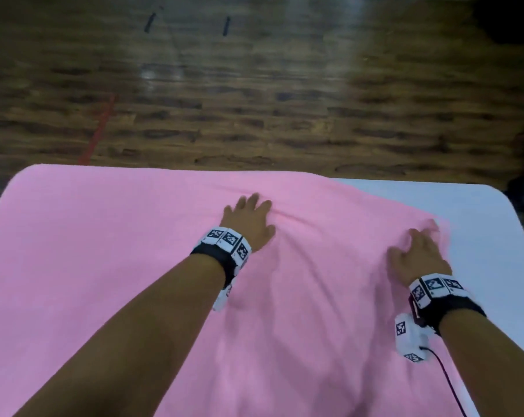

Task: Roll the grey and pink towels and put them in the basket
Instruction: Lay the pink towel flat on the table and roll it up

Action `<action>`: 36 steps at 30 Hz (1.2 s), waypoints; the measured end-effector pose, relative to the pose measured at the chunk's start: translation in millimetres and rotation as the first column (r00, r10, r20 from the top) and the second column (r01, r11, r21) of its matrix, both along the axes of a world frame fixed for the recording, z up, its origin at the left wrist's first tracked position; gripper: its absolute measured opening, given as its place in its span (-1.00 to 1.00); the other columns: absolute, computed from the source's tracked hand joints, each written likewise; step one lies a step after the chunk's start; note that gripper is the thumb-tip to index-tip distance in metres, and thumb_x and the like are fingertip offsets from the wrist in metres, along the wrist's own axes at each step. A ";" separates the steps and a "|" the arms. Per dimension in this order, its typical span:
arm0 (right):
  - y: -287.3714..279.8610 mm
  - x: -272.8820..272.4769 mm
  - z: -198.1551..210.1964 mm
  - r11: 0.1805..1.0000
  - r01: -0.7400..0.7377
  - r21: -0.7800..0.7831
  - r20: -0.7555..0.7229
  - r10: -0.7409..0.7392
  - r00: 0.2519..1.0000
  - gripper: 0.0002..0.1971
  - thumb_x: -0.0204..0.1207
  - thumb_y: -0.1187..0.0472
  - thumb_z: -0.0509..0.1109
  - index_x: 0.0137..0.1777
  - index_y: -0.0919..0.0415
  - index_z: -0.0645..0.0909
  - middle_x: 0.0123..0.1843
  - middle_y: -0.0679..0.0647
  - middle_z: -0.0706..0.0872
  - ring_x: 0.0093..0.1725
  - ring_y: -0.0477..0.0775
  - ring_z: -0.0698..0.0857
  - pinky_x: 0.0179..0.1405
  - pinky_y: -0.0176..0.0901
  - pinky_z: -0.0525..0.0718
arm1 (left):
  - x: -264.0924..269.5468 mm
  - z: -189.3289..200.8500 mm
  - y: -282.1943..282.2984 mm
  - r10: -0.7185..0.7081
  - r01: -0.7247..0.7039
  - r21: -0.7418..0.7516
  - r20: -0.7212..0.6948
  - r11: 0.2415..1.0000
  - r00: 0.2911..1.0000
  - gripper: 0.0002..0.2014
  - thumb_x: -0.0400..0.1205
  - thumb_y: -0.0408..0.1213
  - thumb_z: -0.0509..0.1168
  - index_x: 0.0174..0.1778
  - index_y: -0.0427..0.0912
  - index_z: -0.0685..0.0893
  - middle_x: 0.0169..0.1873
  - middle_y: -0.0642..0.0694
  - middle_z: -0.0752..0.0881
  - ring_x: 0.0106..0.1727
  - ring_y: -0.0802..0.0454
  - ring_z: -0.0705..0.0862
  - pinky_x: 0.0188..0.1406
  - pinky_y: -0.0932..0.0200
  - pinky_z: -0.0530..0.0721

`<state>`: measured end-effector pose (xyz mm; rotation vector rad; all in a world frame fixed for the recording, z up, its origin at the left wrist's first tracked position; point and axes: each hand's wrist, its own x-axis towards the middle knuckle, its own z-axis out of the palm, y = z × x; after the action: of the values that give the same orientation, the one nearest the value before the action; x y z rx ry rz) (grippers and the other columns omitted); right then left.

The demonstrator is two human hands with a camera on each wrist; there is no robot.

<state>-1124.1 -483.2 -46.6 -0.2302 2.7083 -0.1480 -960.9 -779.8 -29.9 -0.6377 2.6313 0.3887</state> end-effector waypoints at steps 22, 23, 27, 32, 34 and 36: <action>-20.1 -184.1 36.5 0.939 -0.341 0.054 -0.552 0.312 0.773 -0.64 0.36 0.34 0.38 0.16 0.23 0.46 0.15 0.37 0.56 0.09 0.41 0.56 0.08 0.23 0.45 | -127.9 -15.6 98.4 0.087 -0.105 0.103 0.173 0.989 0.981 -0.10 0.51 0.28 0.30 0.62 0.39 -0.16 0.67 0.18 -0.33 0.70 -0.18 -0.28 0.51 -0.59 0.02; -19.1 -183.8 37.3 0.952 -0.306 0.033 -0.583 0.267 0.767 -0.57 0.30 0.36 0.43 0.18 0.24 0.44 0.17 0.39 0.52 0.10 0.42 0.52 0.07 0.25 0.44 | -128.3 -16.4 98.4 0.088 -0.106 0.100 0.177 0.989 0.980 -0.10 0.50 0.28 0.30 0.62 0.40 -0.16 0.67 0.18 -0.33 0.70 -0.19 -0.28 0.51 -0.59 0.02; -17.7 -146.7 24.2 0.895 -0.442 0.065 -0.477 0.417 0.774 -0.65 0.44 0.21 0.37 0.21 0.25 0.46 0.19 0.35 0.50 0.11 0.39 0.53 0.05 0.23 0.49 | -129.0 -19.5 97.3 0.085 -0.102 0.092 0.171 0.990 0.982 -0.09 0.49 0.30 0.30 0.61 0.41 -0.16 0.67 0.18 -0.33 0.70 -0.19 -0.27 0.50 -0.61 0.02; -0.4 -92.4 -6.4 0.763 -0.640 0.089 -0.135 0.646 0.751 -0.37 0.44 -0.39 0.21 0.42 -0.08 0.34 0.51 0.06 0.37 0.43 0.19 0.43 0.34 0.16 0.47 | -129.1 -18.3 98.3 0.082 -0.098 0.085 0.173 0.992 0.982 -0.10 0.50 0.27 0.30 0.62 0.39 -0.15 0.67 0.17 -0.32 0.70 -0.19 -0.27 0.50 -0.60 0.03; 9.0 -101.3 -8.5 0.795 -0.598 0.104 -0.062 0.605 0.794 -0.26 0.42 -0.47 0.16 0.54 -0.16 0.20 0.67 0.00 0.16 0.61 0.14 0.23 0.50 0.24 0.28 | -134.3 -12.9 98.5 0.083 -0.098 0.083 0.166 0.992 0.983 -0.13 0.54 0.19 0.29 0.65 0.33 -0.12 0.69 0.12 -0.29 0.70 -0.23 -0.23 0.51 -0.56 0.05; 19.0 -117.0 -6.2 0.846 -0.514 0.142 0.000 0.519 0.855 -0.24 0.47 -0.45 0.13 0.61 -0.19 0.06 0.72 -0.07 0.00 0.68 0.06 0.07 0.56 0.34 0.08 | -141.6 -3.3 97.9 0.047 -0.059 0.092 0.131 0.994 0.990 -0.21 0.61 0.09 0.24 0.69 0.20 -0.06 0.71 0.02 -0.21 0.71 -0.25 -0.15 0.57 -0.42 0.04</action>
<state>-1241.1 -464.2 -52.8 -0.9160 2.5697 0.2042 -1102.5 -681.9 -33.1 -0.6790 2.4617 0.4700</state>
